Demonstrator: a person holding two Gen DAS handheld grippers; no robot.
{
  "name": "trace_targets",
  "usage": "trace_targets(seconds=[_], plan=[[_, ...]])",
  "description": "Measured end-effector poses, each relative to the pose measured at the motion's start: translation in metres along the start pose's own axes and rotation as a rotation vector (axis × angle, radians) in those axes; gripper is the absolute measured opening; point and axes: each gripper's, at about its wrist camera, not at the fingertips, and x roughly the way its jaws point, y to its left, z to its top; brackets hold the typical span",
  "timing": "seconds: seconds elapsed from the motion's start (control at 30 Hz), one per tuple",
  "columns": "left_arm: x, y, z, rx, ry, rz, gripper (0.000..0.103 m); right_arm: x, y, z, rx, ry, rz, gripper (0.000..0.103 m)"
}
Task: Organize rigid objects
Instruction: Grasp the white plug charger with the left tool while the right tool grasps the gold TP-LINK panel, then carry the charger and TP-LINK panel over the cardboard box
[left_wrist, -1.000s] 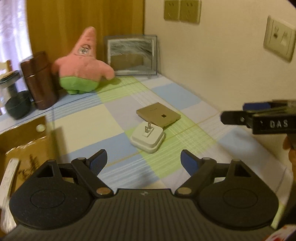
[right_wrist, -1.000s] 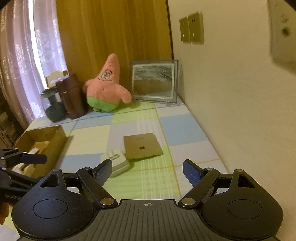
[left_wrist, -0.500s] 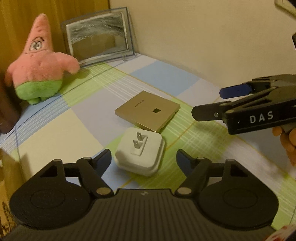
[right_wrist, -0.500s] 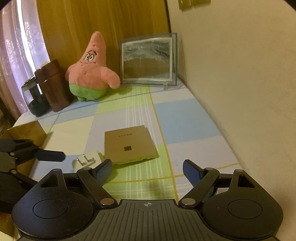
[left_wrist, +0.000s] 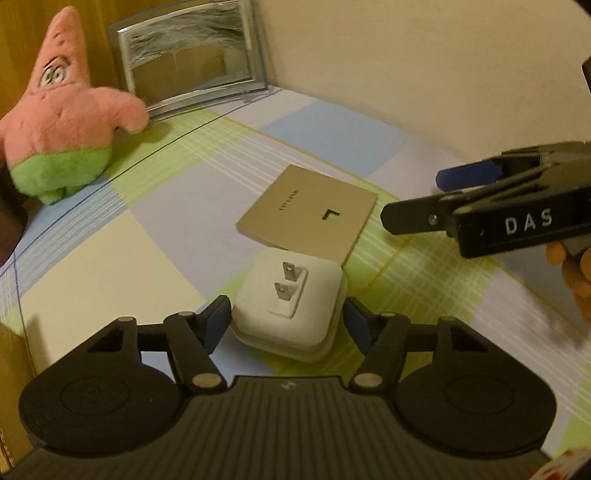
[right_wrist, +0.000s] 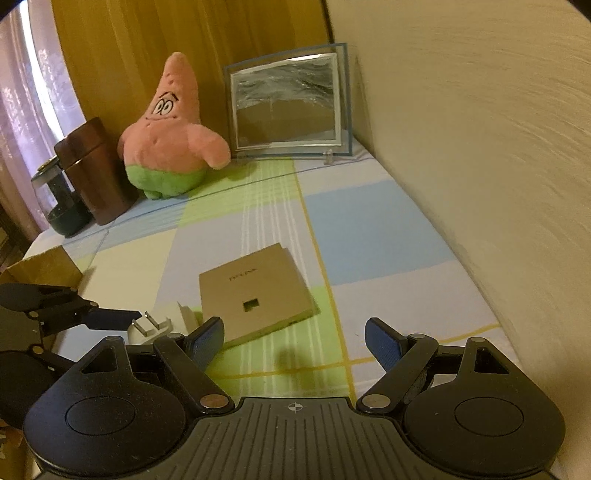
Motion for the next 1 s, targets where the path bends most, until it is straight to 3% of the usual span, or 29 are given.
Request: trace_targets(seconds=[0.07, 0.17, 0.27, 0.33, 0.47, 0.53, 0.83, 1.0], plan=[[-0.006, 0.005, -0.003, -0.038, -0.004, 0.024, 0.056, 0.004, 0.005, 0.001, -0.016, 0.003, 0.012, 0.081], [-0.017, 0.019, -0.012, -0.174, -0.009, 0.087, 0.051, 0.012, 0.014, 0.003, -0.056, -0.001, 0.031, 0.081], [-0.024, 0.03, -0.022, -0.284, -0.012, 0.2, 0.051, 0.023, 0.024, 0.005, -0.116, 0.001, 0.049, 0.081], [-0.026, 0.035, -0.027, -0.326, -0.025, 0.2, 0.051, 0.033, 0.031, 0.006, -0.169, 0.008, 0.056, 0.081], [-0.028, 0.034, -0.028, -0.318, -0.036, 0.192, 0.054, 0.05, 0.039, 0.003, -0.26, 0.022, 0.041, 0.081], [-0.027, 0.033, -0.027, -0.313, -0.041, 0.194, 0.075, 0.056, 0.042, 0.001, -0.297, 0.018, 0.022, 0.083], [-0.018, 0.035, -0.023, -0.267, -0.047, 0.18, 0.075, 0.074, 0.044, 0.002, -0.387, -0.008, -0.017, 0.086], [-0.014, 0.037, -0.023, -0.265, -0.047, 0.161, 0.069, 0.079, 0.033, 0.004, -0.325, -0.012, 0.026, 0.088]])
